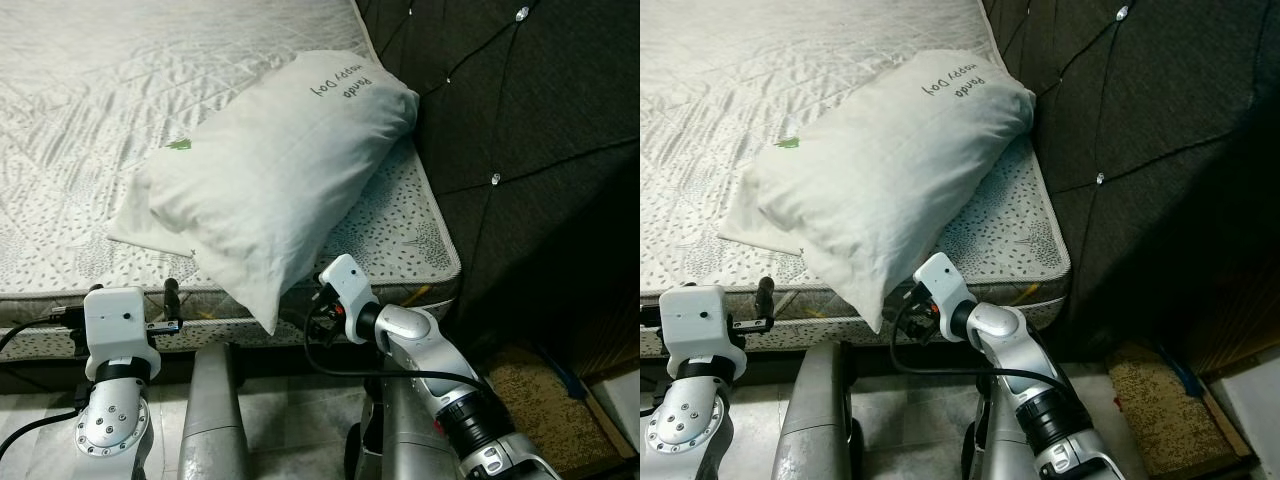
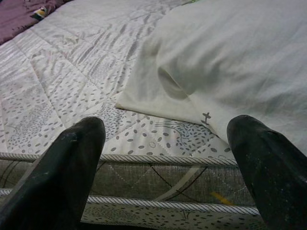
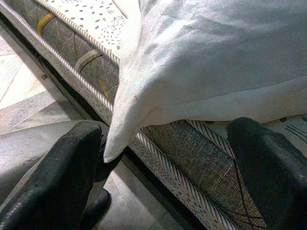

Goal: Clean up the room

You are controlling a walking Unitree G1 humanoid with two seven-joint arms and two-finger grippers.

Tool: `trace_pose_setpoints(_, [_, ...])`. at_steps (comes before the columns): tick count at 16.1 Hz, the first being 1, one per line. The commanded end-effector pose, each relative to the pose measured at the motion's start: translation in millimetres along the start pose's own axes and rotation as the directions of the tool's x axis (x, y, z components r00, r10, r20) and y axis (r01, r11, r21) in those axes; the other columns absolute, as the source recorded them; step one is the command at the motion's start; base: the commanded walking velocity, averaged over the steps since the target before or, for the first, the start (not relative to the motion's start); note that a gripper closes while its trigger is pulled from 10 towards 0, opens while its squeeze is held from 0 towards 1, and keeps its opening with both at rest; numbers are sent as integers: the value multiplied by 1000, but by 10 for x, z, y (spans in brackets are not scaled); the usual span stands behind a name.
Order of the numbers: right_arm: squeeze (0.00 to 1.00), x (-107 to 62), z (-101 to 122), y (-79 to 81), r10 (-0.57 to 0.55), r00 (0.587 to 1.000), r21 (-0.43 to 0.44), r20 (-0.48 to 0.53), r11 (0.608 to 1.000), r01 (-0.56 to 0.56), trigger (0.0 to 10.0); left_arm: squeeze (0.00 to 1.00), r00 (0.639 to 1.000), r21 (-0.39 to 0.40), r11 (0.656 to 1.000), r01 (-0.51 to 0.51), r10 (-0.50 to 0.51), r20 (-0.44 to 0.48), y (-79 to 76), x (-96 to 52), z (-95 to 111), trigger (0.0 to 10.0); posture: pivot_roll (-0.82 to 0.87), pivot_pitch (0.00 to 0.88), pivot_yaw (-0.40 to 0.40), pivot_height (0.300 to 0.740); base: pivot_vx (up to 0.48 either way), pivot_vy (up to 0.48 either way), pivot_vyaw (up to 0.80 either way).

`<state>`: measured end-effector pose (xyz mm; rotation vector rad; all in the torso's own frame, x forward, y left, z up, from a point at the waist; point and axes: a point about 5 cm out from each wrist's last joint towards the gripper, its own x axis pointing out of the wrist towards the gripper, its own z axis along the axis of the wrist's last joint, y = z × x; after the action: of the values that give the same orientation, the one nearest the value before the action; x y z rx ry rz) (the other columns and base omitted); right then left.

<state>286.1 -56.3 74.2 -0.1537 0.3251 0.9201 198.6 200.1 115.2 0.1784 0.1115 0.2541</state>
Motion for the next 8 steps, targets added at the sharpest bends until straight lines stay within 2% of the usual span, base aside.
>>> trace_pose_setpoints(1, [0, -2, -26, 8, 7, 1000, -1, -12, 1000, -7, 10000, 0, 1000, 2, 1000, 4, -4, 0, 0, -18, 13, 10000, 193, 120, -46, 532, 0, 0, 0])
trace_pose_setpoints(2, [0, 16, -26, 18, 17, 1000, -8, -14, 1000, -18, 10000, 0, 1000, 4, 1000, 3, -3, -5, 7, -31, 17, 10000, 202, 124, -47, 532, 0, 0, 0])
trace_pose_setpoints(3, [0, 428, 241, 64, -130, 991, 248, -14, 960, 129, 10000, 0, 998, -4, 1000, 28, -28, -49, 29, -162, 26, 10000, 266, 168, -61, 532, 0, 0, 0])
trace_pose_setpoints(4, [0, 454, 282, 55, -159, 987, 275, -6, 949, 155, 10000, 0, 999, -7, 1000, 26, -27, -45, 37, -161, 38, 10000, 262, 162, -61, 532, 0, 0, 0])
trace_pose_setpoints(6, [0, 397, 256, -23, -211, 978, 300, 4, 933, 200, 10000, 0, 1000, -14, 1000, 4, -4, -17, 54, -89, 72, 10000, 249, 151, -60, 532, 0, 0, 0])
trace_pose_setpoints(8, [0, 377, 215, -37, -210, 978, 292, -11, 935, 204, 10000, 0, 1000, -18, 1000, 15, -15, -12, 21, -52, 84, 10000, 241, 140, -62, 532, 0, 0, 0])
